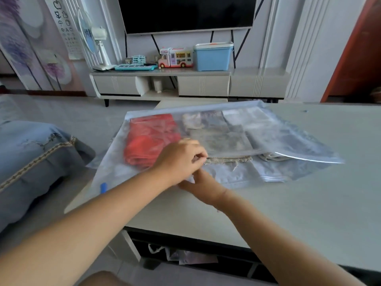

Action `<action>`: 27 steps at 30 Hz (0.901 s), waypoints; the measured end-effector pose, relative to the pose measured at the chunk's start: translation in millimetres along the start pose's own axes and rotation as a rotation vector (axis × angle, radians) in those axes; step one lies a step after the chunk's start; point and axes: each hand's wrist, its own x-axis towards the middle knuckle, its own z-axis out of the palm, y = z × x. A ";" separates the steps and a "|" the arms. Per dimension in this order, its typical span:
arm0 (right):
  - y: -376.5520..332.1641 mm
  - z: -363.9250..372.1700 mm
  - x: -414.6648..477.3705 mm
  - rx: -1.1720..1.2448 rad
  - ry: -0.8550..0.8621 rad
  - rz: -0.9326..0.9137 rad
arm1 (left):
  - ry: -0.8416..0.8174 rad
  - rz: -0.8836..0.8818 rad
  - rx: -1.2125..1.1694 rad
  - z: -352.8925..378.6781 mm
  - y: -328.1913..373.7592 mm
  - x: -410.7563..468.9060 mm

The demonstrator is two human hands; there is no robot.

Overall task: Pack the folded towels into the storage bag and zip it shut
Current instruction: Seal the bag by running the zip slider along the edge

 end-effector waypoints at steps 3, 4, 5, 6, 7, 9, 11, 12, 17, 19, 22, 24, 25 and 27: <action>21.2 -40.9 -45.0 0.778 0.203 0.240 | 0.021 0.076 0.103 18.6 -5.0 -34.2; 28.8 -57.4 -55.8 0.919 0.287 0.283 | 0.025 0.074 0.130 22.5 -8.7 -44.5; 36.2 -74.1 -63.5 0.999 0.368 0.301 | 0.035 0.059 0.156 25.8 -13.4 -53.9; 43.3 -90.3 -68.8 1.039 0.446 0.316 | 0.055 0.034 0.177 28.1 -18.7 -62.8; 49.3 -105.6 -71.8 1.050 0.532 0.346 | 0.077 0.001 0.192 29.5 -23.9 -70.9; 55.9 -128.0 -73.8 0.999 0.669 0.434 | 0.108 -0.085 0.201 30.0 -32.0 -84.4; 60.6 -139.0 -71.4 0.876 0.737 0.504 | 0.116 -0.172 0.193 30.8 -35.4 -92.9; 63.6 -141.8 -69.7 0.816 0.752 0.520 | 0.107 -0.195 0.185 32.2 -35.3 -95.8; 74.2 -148.6 -67.6 0.640 0.782 0.567 | 0.020 -0.280 0.169 45.1 -27.5 -103.2; 75.2 -154.7 -69.1 0.630 0.802 0.575 | 0.027 -0.300 0.155 49.1 -22.3 -101.7; 76.4 -170.2 -74.3 0.638 0.820 0.618 | 0.048 -0.260 0.119 57.8 -7.4 -95.7; 78.7 -183.8 -80.4 0.643 0.846 0.650 | 0.047 -0.260 0.072 65.5 3.1 -89.0; 81.0 -190.9 -83.5 0.641 0.867 0.662 | 0.046 -0.261 0.059 69.9 7.1 -85.3; 85.3 -203.6 -91.5 0.633 0.906 0.674 | 0.011 -0.285 0.056 79.3 13.5 -76.3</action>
